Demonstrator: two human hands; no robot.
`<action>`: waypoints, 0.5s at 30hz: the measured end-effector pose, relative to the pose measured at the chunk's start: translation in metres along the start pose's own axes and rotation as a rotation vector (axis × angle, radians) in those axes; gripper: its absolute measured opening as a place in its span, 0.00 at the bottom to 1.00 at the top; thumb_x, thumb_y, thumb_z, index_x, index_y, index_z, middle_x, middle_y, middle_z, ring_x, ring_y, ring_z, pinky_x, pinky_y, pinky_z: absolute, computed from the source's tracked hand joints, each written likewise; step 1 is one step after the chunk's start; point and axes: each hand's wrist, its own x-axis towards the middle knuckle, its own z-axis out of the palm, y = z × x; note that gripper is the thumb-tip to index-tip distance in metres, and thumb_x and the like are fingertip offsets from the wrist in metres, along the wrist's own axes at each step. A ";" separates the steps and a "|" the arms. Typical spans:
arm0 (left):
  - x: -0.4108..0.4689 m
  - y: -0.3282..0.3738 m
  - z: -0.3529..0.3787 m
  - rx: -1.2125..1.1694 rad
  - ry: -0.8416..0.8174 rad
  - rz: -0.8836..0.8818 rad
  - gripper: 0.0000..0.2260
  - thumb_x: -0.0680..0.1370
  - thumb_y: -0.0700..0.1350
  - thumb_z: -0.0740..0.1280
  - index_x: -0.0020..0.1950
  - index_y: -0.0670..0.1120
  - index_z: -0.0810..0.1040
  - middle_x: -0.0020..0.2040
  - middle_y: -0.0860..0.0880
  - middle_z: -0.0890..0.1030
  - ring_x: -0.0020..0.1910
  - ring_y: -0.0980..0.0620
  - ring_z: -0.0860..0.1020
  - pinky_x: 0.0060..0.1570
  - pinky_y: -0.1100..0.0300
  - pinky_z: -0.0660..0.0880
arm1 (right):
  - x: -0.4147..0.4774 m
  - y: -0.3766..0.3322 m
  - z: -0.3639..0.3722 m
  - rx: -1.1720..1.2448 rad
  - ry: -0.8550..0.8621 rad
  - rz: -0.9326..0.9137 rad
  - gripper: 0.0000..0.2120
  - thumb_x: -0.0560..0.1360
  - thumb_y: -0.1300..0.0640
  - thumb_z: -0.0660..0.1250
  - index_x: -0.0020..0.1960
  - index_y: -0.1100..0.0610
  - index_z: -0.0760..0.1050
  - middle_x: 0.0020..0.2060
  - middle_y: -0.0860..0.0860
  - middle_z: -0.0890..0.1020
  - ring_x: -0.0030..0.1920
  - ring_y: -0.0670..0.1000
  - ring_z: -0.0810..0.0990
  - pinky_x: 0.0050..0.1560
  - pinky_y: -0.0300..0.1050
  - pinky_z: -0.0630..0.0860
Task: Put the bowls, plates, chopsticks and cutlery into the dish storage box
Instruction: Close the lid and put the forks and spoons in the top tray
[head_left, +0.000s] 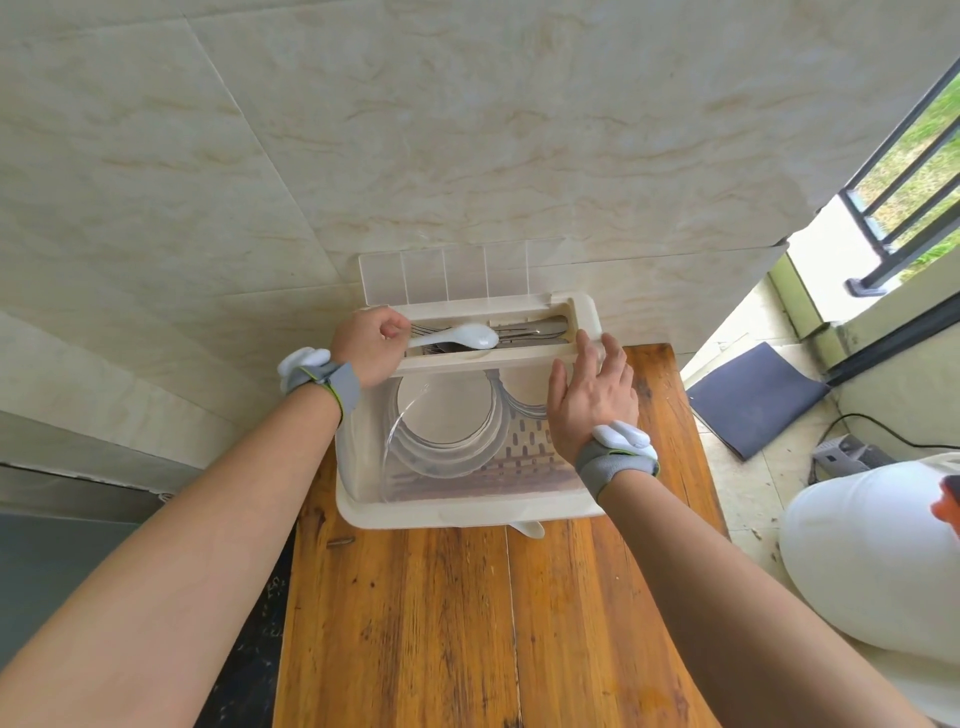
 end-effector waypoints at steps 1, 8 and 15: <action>0.000 -0.002 0.003 0.009 -0.024 0.015 0.09 0.76 0.42 0.66 0.54 0.45 0.82 0.49 0.47 0.81 0.45 0.51 0.76 0.47 0.62 0.70 | 0.000 0.000 0.000 0.000 -0.001 -0.001 0.24 0.82 0.45 0.52 0.76 0.53 0.62 0.73 0.58 0.64 0.65 0.62 0.70 0.55 0.56 0.73; 0.001 0.002 0.009 0.216 0.007 0.189 0.15 0.75 0.46 0.69 0.60 0.45 0.77 0.57 0.43 0.77 0.53 0.44 0.77 0.52 0.55 0.73 | 0.000 0.001 0.001 0.002 0.008 -0.003 0.24 0.82 0.45 0.53 0.75 0.53 0.63 0.72 0.59 0.65 0.64 0.62 0.71 0.54 0.57 0.74; 0.014 0.016 0.014 0.336 -0.094 0.265 0.11 0.76 0.47 0.71 0.56 0.45 0.84 0.56 0.41 0.75 0.56 0.42 0.74 0.54 0.54 0.69 | 0.000 0.000 -0.001 0.003 0.012 -0.009 0.24 0.82 0.45 0.53 0.75 0.54 0.63 0.73 0.59 0.65 0.65 0.62 0.70 0.55 0.56 0.74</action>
